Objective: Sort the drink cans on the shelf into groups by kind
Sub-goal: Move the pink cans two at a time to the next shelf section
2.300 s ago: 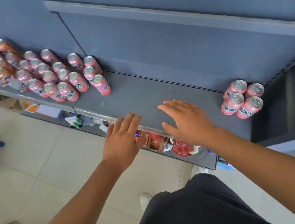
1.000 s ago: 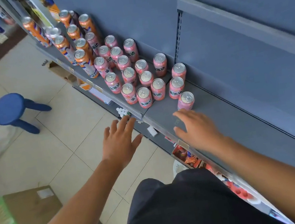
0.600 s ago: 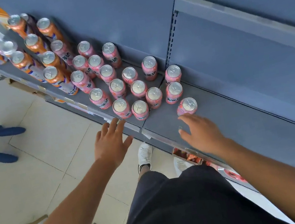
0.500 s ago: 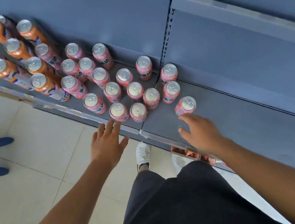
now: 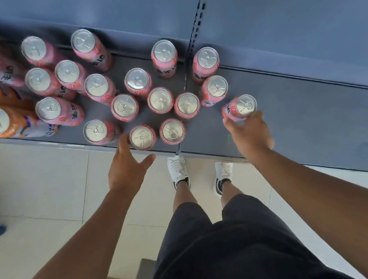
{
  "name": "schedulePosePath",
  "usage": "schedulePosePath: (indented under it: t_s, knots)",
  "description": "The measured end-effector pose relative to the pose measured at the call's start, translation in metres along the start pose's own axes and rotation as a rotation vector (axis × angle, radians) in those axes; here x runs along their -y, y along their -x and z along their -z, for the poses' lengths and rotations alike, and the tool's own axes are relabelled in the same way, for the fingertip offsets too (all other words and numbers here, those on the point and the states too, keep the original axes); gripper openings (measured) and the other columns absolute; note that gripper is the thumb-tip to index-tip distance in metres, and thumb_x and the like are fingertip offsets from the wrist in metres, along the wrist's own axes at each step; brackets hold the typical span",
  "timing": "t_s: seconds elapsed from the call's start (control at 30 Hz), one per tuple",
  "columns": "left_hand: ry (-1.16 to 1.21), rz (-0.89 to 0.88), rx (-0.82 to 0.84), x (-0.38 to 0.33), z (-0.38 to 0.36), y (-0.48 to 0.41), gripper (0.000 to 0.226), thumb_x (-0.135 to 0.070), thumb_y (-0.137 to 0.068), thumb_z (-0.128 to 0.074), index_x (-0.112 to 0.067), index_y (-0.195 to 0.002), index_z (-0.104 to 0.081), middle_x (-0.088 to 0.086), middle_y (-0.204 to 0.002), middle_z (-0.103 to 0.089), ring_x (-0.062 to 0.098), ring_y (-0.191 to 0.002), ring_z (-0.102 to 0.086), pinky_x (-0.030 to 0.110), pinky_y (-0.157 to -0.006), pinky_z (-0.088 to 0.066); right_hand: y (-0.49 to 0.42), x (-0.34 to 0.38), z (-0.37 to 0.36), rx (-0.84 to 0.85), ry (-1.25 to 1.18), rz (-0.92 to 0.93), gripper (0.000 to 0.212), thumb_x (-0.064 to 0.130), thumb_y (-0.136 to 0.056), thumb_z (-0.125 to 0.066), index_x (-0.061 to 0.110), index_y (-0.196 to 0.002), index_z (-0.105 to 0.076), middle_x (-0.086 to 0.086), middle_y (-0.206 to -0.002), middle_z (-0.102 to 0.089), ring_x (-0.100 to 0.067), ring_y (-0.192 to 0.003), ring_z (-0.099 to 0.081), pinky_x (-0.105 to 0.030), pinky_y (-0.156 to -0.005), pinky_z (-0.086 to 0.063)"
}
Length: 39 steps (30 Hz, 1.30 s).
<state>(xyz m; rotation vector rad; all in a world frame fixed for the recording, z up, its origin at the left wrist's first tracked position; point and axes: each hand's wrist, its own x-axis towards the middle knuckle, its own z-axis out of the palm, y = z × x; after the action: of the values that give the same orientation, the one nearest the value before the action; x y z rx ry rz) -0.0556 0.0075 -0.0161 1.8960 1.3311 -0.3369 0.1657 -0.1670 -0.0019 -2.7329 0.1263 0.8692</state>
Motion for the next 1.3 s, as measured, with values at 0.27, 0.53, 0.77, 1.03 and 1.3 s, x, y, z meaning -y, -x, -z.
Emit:
schedulePosePath:
  t_s: [0.27,0.53,0.77,1.03,1.3]
  knots:
    - [0.243,-0.029,-0.012,-0.006,-0.004,-0.025,0.070,-0.029,-0.069,-0.089,-0.032,-0.126,-0.048,-0.011,-0.116,-0.061,0.016,-0.104,-0.059,0.039,-0.088,-0.054,-0.029,-0.005,-0.014,-0.010,-0.365,-0.104,0.074,0.056,-0.070,-0.081,0.022,-0.115,-0.034,0.001,-0.107,-0.060,-0.023,-0.091,-0.063,-0.034,-0.073,-0.049]
    - [0.271,-0.067,-0.042,-0.010,0.004,-0.018,0.064,-0.031,-0.071,-0.088,-0.029,-0.125,-0.054,-0.011,-0.116,-0.065,0.012,-0.106,-0.059,0.026,-0.086,-0.048,-0.030,-0.008,-0.003,0.079,-0.640,0.046,0.069,0.017,-0.072,-0.087,0.021,-0.128,-0.046,0.015,-0.098,-0.060,0.000,-0.084,-0.059,-0.015,-0.072,-0.044]
    - [0.213,-0.176,-0.062,-0.017,0.024,0.007,0.069,-0.037,-0.072,-0.088,-0.026,-0.130,-0.052,-0.011,-0.123,-0.063,0.012,-0.109,-0.057,0.025,-0.089,-0.047,-0.005,-0.015,0.024,0.345,-0.594,0.166,0.066,0.010,-0.072,-0.085,0.027,-0.126,-0.052,0.009,-0.113,-0.064,-0.004,-0.101,-0.062,-0.017,-0.078,-0.047]
    - [0.287,-0.341,0.084,-0.042,0.053,0.026,0.071,-0.038,-0.066,-0.091,-0.032,-0.126,-0.054,-0.014,-0.119,-0.063,0.012,-0.111,-0.059,0.033,-0.096,-0.050,0.026,-0.008,0.060,0.578,-0.639,0.235,0.071,-0.008,-0.075,-0.078,0.023,-0.128,-0.042,0.011,-0.108,-0.062,-0.007,-0.100,-0.063,-0.021,-0.082,-0.049]
    - [0.666,-0.259,0.416,-0.093,0.063,0.056,0.058,-0.045,-0.054,-0.080,-0.033,-0.110,-0.065,-0.008,-0.105,-0.073,0.013,-0.103,-0.067,0.035,-0.090,-0.054,0.066,-0.016,0.085,0.691,-0.869,0.233,0.082,0.036,-0.062,-0.076,0.024,-0.137,-0.047,-0.006,-0.128,-0.065,-0.026,-0.115,-0.065,-0.041,-0.098,-0.051]
